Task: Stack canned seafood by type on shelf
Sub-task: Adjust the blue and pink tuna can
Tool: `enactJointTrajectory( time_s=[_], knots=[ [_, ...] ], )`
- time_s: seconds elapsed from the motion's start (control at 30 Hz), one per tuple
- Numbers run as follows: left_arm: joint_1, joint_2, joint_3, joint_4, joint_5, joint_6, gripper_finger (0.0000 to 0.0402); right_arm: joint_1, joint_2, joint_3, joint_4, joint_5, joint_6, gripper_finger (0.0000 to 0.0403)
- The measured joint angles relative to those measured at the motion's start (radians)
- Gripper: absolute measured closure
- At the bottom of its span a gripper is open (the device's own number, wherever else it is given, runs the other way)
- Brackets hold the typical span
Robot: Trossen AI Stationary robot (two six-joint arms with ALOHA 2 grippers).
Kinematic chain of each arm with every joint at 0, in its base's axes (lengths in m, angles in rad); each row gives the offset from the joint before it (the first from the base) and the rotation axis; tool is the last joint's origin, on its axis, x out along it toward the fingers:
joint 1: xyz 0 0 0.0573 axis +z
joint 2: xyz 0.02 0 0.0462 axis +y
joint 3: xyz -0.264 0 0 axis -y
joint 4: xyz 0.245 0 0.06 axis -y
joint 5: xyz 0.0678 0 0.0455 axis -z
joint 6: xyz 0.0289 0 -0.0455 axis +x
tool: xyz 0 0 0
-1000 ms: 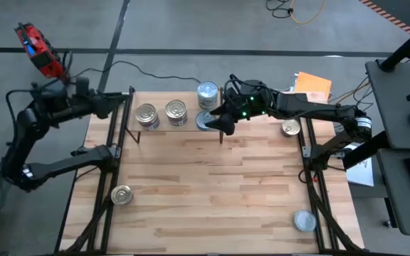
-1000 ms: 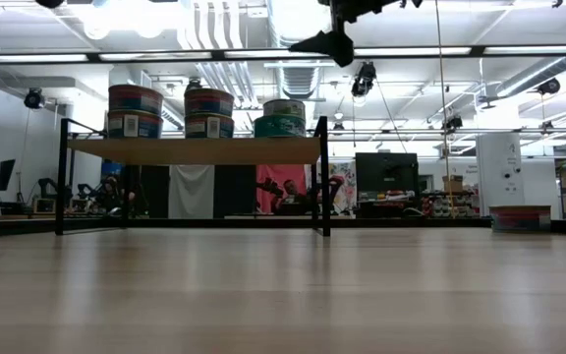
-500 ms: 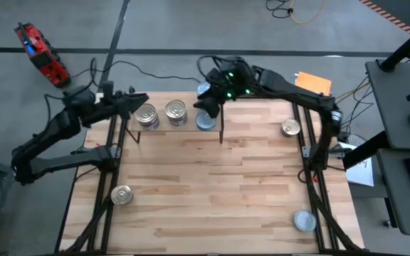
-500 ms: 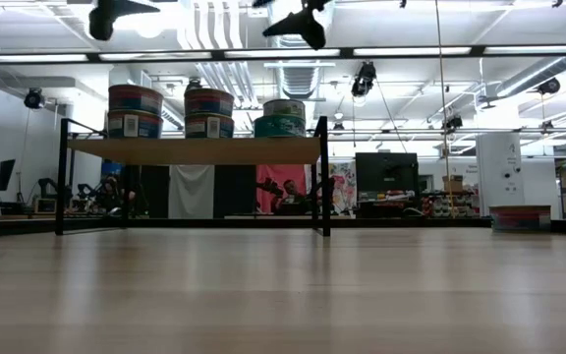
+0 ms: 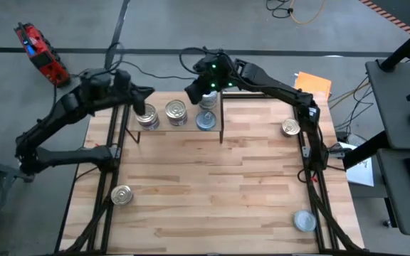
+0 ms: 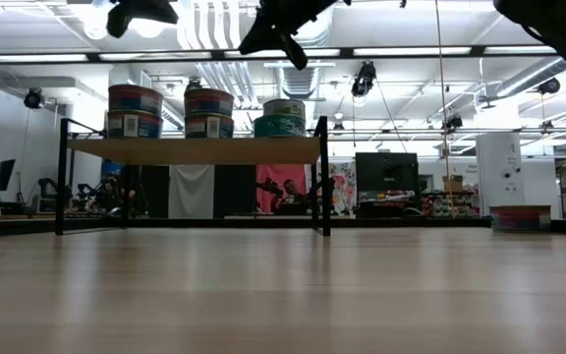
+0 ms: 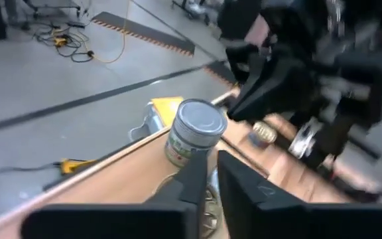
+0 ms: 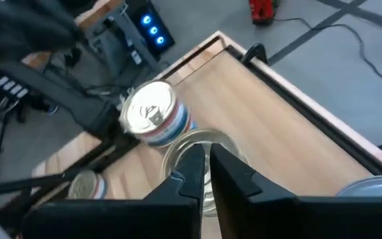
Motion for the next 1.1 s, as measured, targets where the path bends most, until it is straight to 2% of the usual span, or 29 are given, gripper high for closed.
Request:
enactJointTrajectory(
  time_s=[0.17,0.33,0.47,0.57,0.7,0.9,1.1],
  knots=[
    [0.012,0.16,0.102,-0.038,0.076,0.221,0.0397,0.01,0.015,0.007,-0.003,0.069,0.036,0.0393],
    [0.022,0.322,0.179,-0.168,0.166,0.444,0.0401,0.02,-0.036,0.007,-0.117,0.089,0.05,0.0393],
    [0.02,0.382,0.198,-0.282,0.201,0.586,0.0401,0.028,-0.102,0.007,-0.285,0.221,0.049,0.0393],
    [0.019,0.399,0.189,-0.291,0.207,0.62,0.0401,0.035,-0.153,0.006,-0.383,0.331,0.051,0.0393],
    [0.012,0.404,0.183,-0.293,0.224,0.634,0.0401,0.046,-0.208,0.006,-0.416,0.423,0.051,0.0393],
    [0.004,0.429,0.177,-0.3,0.216,0.649,0.0401,0.048,-0.24,0.001,-0.417,0.438,0.051,0.0393],
    [-0.007,0.448,0.174,-0.311,0.159,0.646,0.0402,0.051,-0.241,-0.004,-0.417,0.438,0.05,0.0393]
  ],
)
